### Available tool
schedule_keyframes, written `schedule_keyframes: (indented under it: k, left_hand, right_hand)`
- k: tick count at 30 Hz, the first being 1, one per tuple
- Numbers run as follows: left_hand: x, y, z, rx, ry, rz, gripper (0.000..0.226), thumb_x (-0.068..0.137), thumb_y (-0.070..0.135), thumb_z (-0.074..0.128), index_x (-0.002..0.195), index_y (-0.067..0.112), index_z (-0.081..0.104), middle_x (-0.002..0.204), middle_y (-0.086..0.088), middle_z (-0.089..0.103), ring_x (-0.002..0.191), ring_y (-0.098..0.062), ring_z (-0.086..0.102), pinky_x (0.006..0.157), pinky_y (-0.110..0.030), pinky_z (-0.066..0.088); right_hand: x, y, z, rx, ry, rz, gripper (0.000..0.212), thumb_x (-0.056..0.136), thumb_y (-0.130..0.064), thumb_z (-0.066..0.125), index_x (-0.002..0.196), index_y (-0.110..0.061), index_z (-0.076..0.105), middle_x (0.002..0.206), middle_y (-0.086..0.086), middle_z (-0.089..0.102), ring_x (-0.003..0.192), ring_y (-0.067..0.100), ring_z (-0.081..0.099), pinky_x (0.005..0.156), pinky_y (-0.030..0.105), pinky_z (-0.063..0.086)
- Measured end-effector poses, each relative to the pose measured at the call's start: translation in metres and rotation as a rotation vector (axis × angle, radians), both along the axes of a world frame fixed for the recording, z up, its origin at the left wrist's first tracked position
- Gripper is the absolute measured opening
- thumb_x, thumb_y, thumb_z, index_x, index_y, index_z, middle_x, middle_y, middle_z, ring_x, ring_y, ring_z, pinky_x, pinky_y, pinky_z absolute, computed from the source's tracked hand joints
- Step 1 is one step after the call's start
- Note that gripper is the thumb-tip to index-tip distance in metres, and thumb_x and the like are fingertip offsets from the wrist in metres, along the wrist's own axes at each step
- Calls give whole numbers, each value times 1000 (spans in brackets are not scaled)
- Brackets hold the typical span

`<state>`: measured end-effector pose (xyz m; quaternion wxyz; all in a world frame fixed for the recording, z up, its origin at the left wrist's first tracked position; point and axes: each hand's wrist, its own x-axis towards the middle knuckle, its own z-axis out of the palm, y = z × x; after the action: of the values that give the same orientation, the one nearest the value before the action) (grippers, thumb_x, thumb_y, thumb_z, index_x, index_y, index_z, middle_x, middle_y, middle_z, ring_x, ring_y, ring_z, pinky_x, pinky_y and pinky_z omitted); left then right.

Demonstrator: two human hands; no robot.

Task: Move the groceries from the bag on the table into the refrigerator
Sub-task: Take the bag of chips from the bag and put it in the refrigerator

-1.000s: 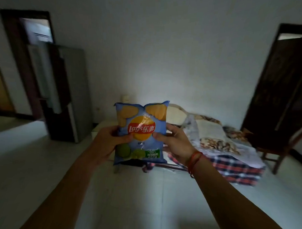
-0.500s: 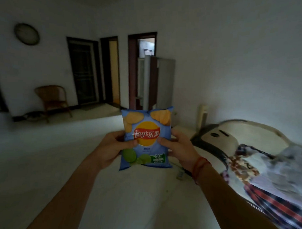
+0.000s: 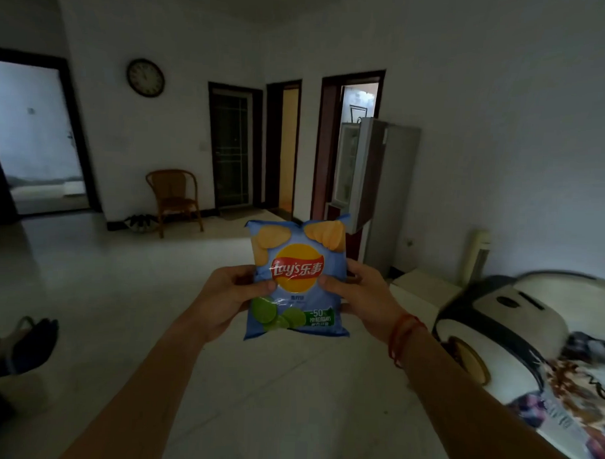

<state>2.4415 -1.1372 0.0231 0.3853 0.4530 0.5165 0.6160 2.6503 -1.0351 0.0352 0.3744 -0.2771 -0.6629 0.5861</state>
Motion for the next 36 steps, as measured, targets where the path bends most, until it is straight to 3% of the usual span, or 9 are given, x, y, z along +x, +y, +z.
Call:
schedule_keyframes:
  k: [13, 19, 25, 30, 36]
  left_hand:
    - [-87, 97, -20, -12, -18, 61, 25, 85, 5, 67, 110, 11, 69, 106, -9, 75, 98, -27, 71, 85, -40, 59]
    - [-129, 186, -27, 7, -21, 89, 27, 86, 5, 67, 111, 12, 69, 109, -9, 74, 102, -27, 70, 89, -42, 57]
    - [-177, 289, -18, -3, -9, 119, 34, 79, 11, 70, 113, 10, 69, 110, -10, 73, 103, -29, 69, 92, -46, 54]
    - [-222, 363, -13, -30, 8, 131, 31, 84, 8, 69, 115, 9, 68, 112, -11, 73, 104, -30, 69, 94, -49, 53]
    - [-282, 449, -18, -33, 24, 145, 27, 84, 7, 69, 111, 11, 70, 109, -11, 73, 102, -30, 69, 93, -50, 53]
  right_hand:
    - [-95, 108, -21, -24, -21, 21, 31, 88, -12, 71, 118, -18, 66, 106, -1, 75, 91, 17, 74, 70, 32, 61]
    - [-142, 203, -27, 10, -30, 31, 31, 88, -13, 71, 118, -19, 66, 104, 0, 75, 89, 16, 74, 77, 39, 62]
    - [-189, 310, -19, 5, -26, 54, 28, 87, -13, 72, 113, -22, 66, 97, -5, 75, 83, 13, 74, 74, 36, 62]
    - [-234, 387, -12, 4, -41, 64, 36, 87, -13, 72, 122, -16, 64, 106, 3, 74, 92, 21, 73, 78, 42, 62]
    - [-296, 472, -19, -22, -41, 67, 36, 87, -11, 71, 122, -17, 62, 105, 2, 73, 94, 19, 72, 78, 40, 62]
